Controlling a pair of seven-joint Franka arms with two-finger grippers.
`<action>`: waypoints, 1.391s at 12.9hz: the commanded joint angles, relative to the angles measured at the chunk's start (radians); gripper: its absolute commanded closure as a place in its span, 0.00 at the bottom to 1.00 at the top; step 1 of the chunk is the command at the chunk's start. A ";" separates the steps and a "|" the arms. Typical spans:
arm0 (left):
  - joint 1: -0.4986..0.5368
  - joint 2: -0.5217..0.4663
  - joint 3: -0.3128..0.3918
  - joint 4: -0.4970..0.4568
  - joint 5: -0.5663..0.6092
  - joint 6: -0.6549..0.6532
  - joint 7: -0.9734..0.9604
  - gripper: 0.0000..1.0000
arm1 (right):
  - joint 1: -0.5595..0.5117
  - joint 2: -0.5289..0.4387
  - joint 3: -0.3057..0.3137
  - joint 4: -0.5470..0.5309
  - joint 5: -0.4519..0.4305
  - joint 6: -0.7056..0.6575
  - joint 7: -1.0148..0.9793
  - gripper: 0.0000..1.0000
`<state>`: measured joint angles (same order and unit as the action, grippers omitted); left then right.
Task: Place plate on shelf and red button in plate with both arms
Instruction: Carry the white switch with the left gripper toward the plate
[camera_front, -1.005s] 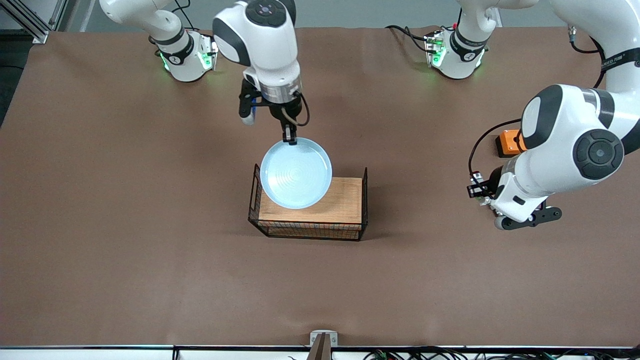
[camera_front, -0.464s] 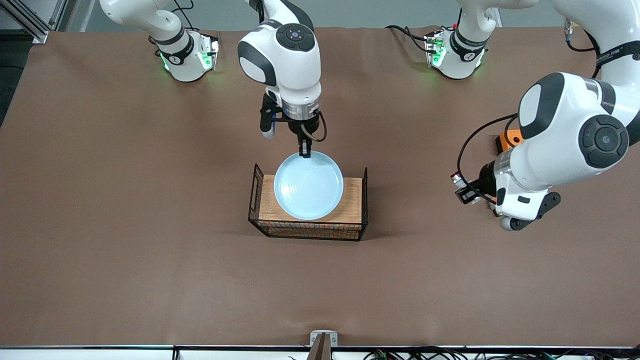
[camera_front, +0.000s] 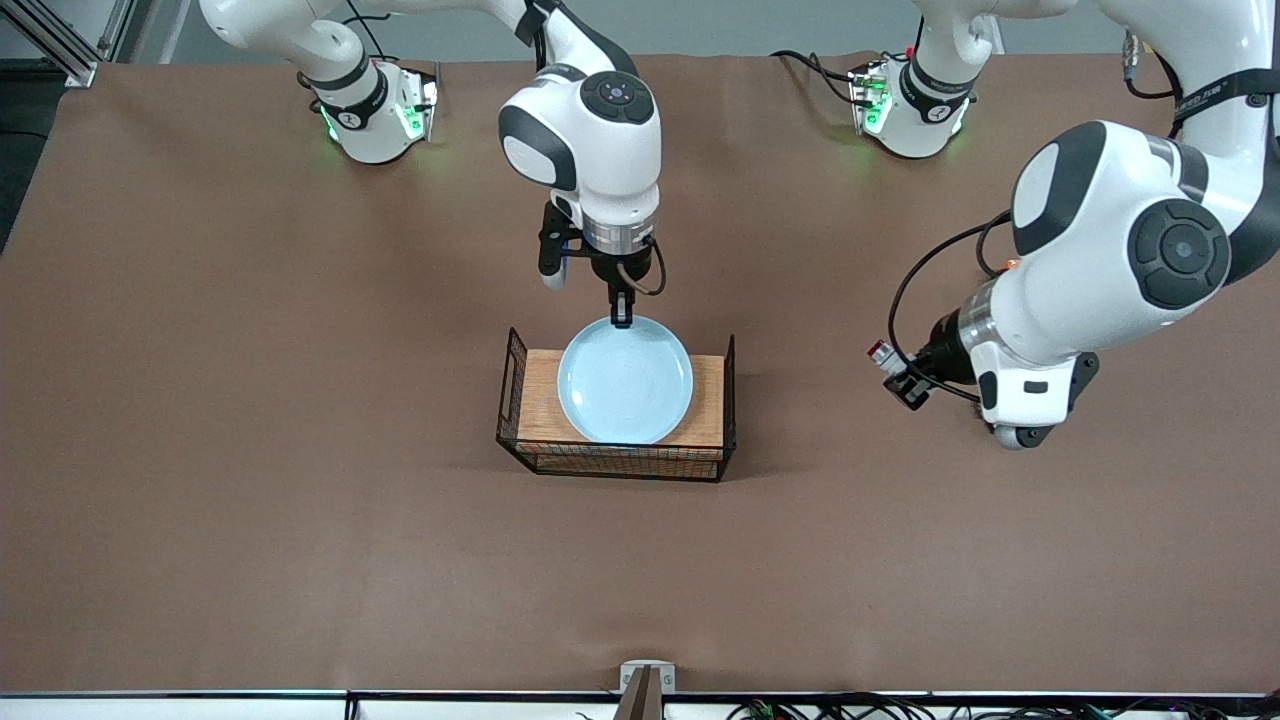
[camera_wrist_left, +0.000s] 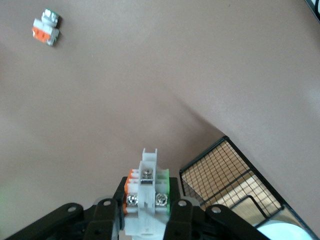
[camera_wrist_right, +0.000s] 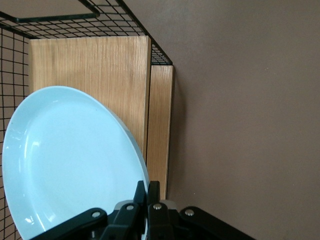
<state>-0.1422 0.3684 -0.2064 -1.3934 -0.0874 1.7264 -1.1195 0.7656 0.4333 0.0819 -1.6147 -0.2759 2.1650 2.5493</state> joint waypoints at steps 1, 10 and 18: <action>-0.007 0.006 -0.022 0.040 -0.012 -0.015 -0.121 0.75 | 0.011 0.018 -0.007 0.027 -0.031 -0.005 0.038 1.00; -0.076 0.029 -0.033 0.040 -0.012 0.142 -0.444 0.75 | 0.018 0.030 -0.007 0.024 -0.032 -0.007 0.039 0.96; -0.080 0.032 -0.034 0.040 -0.012 0.143 -0.473 0.74 | 0.009 0.045 -0.005 0.065 -0.071 -0.027 0.028 0.00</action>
<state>-0.2150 0.3933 -0.2409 -1.3747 -0.0876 1.8710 -1.5626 0.7709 0.4651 0.0797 -1.6060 -0.3216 2.1639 2.5536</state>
